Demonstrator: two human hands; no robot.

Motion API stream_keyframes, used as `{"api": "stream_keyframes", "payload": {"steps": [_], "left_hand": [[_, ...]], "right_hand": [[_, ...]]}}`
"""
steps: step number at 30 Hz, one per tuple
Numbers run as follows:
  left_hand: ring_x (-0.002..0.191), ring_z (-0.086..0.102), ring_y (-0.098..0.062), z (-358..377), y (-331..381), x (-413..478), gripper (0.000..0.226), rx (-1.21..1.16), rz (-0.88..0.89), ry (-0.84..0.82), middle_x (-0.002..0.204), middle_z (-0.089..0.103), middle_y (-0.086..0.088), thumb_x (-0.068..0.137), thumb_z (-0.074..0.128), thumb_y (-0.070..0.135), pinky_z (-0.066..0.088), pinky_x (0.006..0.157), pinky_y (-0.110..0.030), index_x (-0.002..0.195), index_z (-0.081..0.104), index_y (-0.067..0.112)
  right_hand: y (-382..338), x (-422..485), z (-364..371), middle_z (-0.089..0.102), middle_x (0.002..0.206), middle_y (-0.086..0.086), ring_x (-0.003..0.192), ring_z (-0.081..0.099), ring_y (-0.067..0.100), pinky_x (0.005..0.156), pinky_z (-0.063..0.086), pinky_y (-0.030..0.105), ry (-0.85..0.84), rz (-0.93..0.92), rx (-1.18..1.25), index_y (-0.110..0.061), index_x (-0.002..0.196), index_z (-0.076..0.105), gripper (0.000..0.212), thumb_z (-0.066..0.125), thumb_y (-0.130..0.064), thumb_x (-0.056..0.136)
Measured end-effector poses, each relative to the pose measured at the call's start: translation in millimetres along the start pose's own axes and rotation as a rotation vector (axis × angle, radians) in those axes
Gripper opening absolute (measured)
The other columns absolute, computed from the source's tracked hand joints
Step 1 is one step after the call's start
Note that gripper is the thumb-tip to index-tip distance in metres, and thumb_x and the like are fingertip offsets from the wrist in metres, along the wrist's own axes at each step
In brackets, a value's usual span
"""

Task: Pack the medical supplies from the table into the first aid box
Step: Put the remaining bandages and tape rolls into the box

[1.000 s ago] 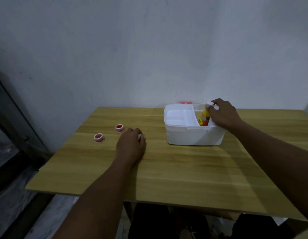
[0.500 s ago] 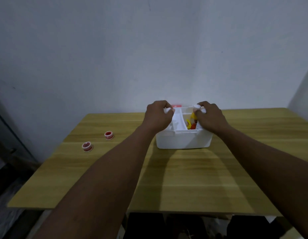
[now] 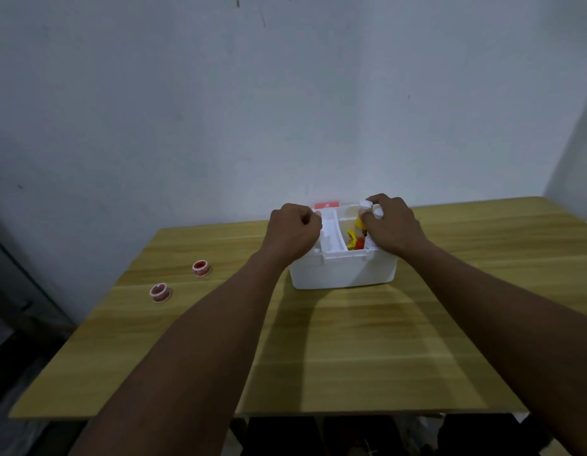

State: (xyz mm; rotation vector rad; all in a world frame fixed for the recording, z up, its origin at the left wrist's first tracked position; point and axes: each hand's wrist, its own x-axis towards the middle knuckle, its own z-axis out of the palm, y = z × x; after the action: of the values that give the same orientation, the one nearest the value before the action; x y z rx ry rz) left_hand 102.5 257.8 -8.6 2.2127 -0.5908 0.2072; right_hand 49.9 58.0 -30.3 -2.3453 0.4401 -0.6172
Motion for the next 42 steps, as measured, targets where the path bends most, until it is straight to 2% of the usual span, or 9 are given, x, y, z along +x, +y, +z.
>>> {"api": "stream_keyframes", "payload": {"steps": [8, 14, 18, 21, 27, 32, 34, 38, 42], "left_hand": [[0.086, 0.068, -0.011, -23, 3, -11, 0.023, -0.046, 0.002, 0.049, 0.088, 0.076, 0.002, 0.088, 0.055, 0.021, 0.051, 0.072, -0.021, 0.087, 0.076, 0.012], [0.098, 0.05, -0.016, -38, -18, -21, 0.023, 0.249, 0.056, 0.006, 0.102, 0.054, 0.003, 0.079, 0.068, 0.035, 0.046, 0.083, -0.034, 0.101, 0.07, 0.027], [0.079, 0.06, -0.014, -41, -19, -24, 0.024, 0.283, 0.033, -0.046, 0.077, 0.056, 0.013, 0.08, 0.067, 0.047, 0.051, 0.069, -0.033, 0.095, 0.064, 0.029], [0.075, 0.062, -0.014, -39, -14, -24, 0.022, 0.243, 0.038, -0.05, 0.067, 0.059, 0.012, 0.083, 0.06, 0.045, 0.052, 0.069, -0.032, 0.093, 0.069, 0.028], [0.084, 0.059, -0.02, -36, -3, -23, 0.053, 0.268, 0.122, -0.136, 0.072, 0.055, 0.01, 0.083, 0.048, 0.028, 0.053, 0.076, -0.036, 0.134, 0.057, 0.03], [0.099, 0.058, -0.025, -27, -8, -22, 0.033, 0.286, 0.109, -0.161, 0.077, 0.052, 0.01, 0.086, 0.048, 0.044, 0.047, 0.077, -0.037, 0.103, 0.074, 0.033], [0.101, 0.059, -0.025, -26, -9, -22, 0.026, 0.244, 0.086, -0.147, 0.086, 0.059, 0.004, 0.089, 0.054, 0.044, 0.05, 0.086, -0.042, 0.096, 0.075, 0.032], [0.093, 0.059, -0.009, -30, -9, -23, 0.024, 0.182, 0.096, -0.178, 0.093, 0.068, 0.013, 0.093, 0.058, 0.023, 0.04, 0.109, -0.041, 0.101, 0.081, 0.022], [0.108, 0.058, -0.018, -33, -13, -24, 0.031, 0.155, 0.066, -0.163, 0.097, 0.064, 0.006, 0.091, 0.064, 0.029, 0.045, 0.1, -0.037, 0.122, 0.07, 0.028]], "right_hand": [[-2, -1, -1, 0.056, 0.129, 0.011, 0.113, 0.058, 0.031, 0.09, 0.044, 0.039, -0.004, 0.012, 0.002, -0.024, 0.124, 0.058, 0.039, 0.048, -0.044, 0.092], [-4, -2, -2, 0.055, 0.13, 0.012, 0.116, 0.056, 0.032, 0.091, 0.042, 0.038, 0.0, 0.023, 0.008, -0.021, 0.126, 0.058, 0.039, 0.048, -0.039, 0.093], [-5, -2, -2, 0.055, 0.131, 0.014, 0.117, 0.056, 0.032, 0.091, 0.043, 0.038, 0.001, 0.015, 0.0, -0.02, 0.128, 0.058, 0.041, 0.048, -0.039, 0.093], [-5, -2, -3, 0.055, 0.131, 0.014, 0.116, 0.056, 0.032, 0.091, 0.043, 0.039, -0.004, 0.02, 0.005, -0.02, 0.128, 0.058, 0.042, 0.048, -0.039, 0.092], [-6, -3, -3, 0.055, 0.13, 0.013, 0.115, 0.056, 0.032, 0.091, 0.044, 0.039, -0.008, 0.026, 0.0, -0.02, 0.127, 0.058, 0.042, 0.048, -0.039, 0.092], [-6, -3, -3, 0.054, 0.132, 0.013, 0.117, 0.055, 0.033, 0.091, 0.042, 0.038, -0.003, 0.03, -0.003, -0.02, 0.129, 0.057, 0.041, 0.049, -0.037, 0.093], [-6, -3, -4, 0.054, 0.132, 0.013, 0.117, 0.055, 0.032, 0.089, 0.041, 0.037, -0.004, 0.03, -0.005, -0.02, 0.129, 0.057, 0.041, 0.049, -0.037, 0.093], [-6, -3, -3, 0.054, 0.131, 0.013, 0.116, 0.055, 0.032, 0.085, 0.039, 0.035, -0.006, 0.028, -0.006, -0.02, 0.128, 0.057, 0.04, 0.049, -0.036, 0.092], [-6, -4, -4, 0.056, 0.128, 0.013, 0.114, 0.057, 0.032, 0.087, 0.041, 0.036, -0.009, 0.027, 0.009, -0.02, 0.126, 0.059, 0.039, 0.05, -0.035, 0.091]]}}
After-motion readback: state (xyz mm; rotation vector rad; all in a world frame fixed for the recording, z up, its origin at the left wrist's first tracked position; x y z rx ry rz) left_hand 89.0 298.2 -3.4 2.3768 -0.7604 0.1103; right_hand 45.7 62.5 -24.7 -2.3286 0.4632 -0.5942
